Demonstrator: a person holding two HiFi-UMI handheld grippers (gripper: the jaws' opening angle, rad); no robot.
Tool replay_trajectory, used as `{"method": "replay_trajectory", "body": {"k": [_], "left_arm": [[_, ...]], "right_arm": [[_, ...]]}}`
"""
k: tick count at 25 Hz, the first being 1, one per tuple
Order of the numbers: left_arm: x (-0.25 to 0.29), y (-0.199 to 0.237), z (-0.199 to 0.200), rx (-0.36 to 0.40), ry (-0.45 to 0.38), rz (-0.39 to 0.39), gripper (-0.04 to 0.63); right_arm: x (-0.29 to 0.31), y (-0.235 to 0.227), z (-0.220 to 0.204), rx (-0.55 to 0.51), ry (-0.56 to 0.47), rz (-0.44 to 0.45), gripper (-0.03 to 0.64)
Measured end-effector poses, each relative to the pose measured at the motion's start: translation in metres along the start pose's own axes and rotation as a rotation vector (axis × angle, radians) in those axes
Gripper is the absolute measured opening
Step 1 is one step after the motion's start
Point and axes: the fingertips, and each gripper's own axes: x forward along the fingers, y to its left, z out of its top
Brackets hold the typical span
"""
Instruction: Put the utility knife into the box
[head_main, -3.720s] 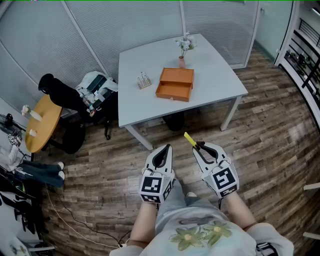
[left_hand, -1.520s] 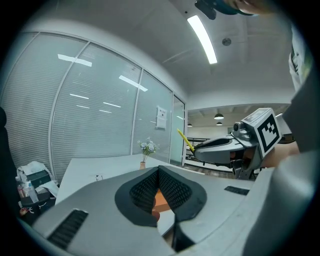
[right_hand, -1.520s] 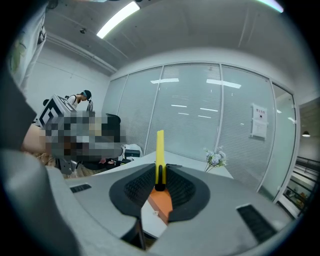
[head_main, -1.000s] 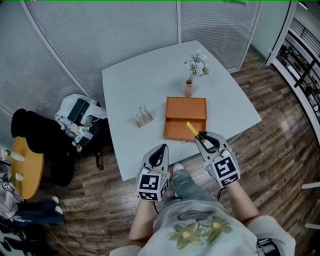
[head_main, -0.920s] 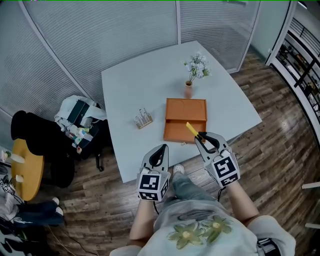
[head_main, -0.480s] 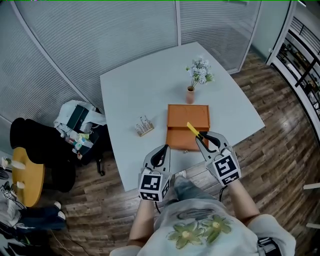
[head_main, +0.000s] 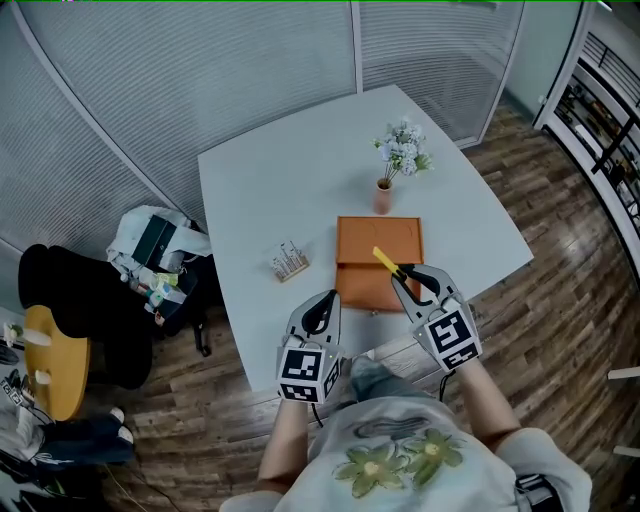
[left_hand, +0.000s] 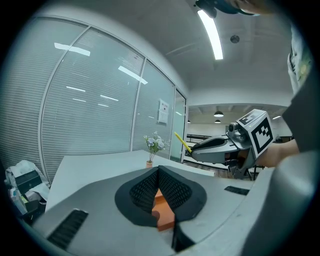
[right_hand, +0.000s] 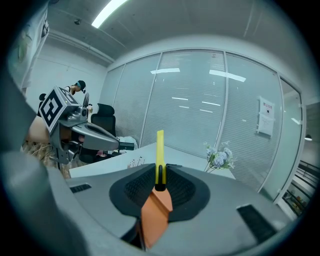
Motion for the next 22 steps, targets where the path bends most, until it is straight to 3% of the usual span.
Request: {"method": "replay_trajectory", "body": {"k": [22], "left_arm": [[0.03,0.017,-0.015,-0.014,0.045,-0.009,0.002]], "right_arm": [[0.039,-0.002,-0.037,-0.051,0.106,0.077,0.072]]}}
